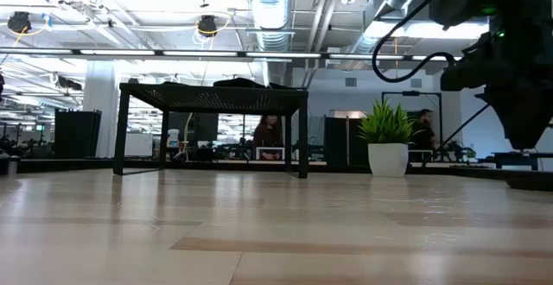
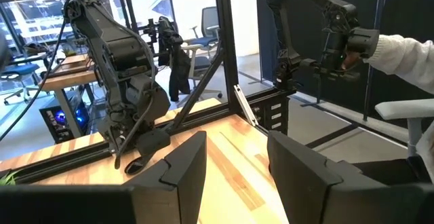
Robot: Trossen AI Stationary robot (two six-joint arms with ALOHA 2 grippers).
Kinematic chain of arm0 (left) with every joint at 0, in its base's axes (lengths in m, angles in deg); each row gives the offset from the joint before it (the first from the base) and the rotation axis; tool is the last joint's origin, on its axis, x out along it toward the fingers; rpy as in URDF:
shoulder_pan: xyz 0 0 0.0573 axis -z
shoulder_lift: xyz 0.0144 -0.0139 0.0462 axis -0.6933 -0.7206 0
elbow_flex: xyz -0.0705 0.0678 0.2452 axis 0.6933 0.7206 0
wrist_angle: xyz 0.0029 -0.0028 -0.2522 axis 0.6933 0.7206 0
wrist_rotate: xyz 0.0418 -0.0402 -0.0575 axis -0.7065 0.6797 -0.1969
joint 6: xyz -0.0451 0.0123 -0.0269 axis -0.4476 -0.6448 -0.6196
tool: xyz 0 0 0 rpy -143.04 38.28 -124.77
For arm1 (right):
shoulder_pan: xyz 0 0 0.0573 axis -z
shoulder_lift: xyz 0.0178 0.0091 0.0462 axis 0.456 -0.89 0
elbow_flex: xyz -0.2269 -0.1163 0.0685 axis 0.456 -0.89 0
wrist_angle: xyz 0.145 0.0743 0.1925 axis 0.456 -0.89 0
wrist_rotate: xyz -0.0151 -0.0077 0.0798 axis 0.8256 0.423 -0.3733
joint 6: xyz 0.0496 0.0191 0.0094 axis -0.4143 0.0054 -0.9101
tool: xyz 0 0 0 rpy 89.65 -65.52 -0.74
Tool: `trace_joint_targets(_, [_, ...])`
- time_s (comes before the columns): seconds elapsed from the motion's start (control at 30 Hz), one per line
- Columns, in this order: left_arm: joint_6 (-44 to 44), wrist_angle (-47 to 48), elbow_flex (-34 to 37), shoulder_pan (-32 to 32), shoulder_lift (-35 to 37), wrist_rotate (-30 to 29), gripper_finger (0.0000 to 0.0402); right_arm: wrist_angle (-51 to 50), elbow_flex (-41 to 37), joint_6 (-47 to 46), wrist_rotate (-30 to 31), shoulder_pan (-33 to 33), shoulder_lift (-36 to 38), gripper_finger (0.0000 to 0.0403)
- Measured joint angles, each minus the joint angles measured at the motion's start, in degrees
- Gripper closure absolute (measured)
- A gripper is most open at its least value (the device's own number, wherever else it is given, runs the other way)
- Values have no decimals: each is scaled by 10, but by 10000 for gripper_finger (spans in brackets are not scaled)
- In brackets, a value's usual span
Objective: Pick & Place Mini shaped plates
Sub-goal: Stack the black drop shaped plate on the top of the black drop shaped plates on the shelf
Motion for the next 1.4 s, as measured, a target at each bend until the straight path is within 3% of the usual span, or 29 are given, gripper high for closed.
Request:
trace_joint_targets(0.4, [-15, 0, 0, 0, 0, 0, 243, 53, -68, -68, -17, 10, 0, 348])
trace_joint_targets(0.67, [-15, 0, 0, 0, 0, 0, 243, 51, -70, -52, -49, 19, 0, 348])
trace_joint_targets(1.03, [-15, 2, 0, 0, 0, 0, 243, 72, -102, -76, -49, 22, 0, 348])
trace_joint_targets(1.27, [-15, 2, 0, 0, 0, 0, 243, 71, -102, -61, -48, 34, 0, 396])
trace_joint_targets(1.4, [-15, 2, 0, 0, 0, 0, 243, 100, -102, -50, -48, 40, 0, 392])
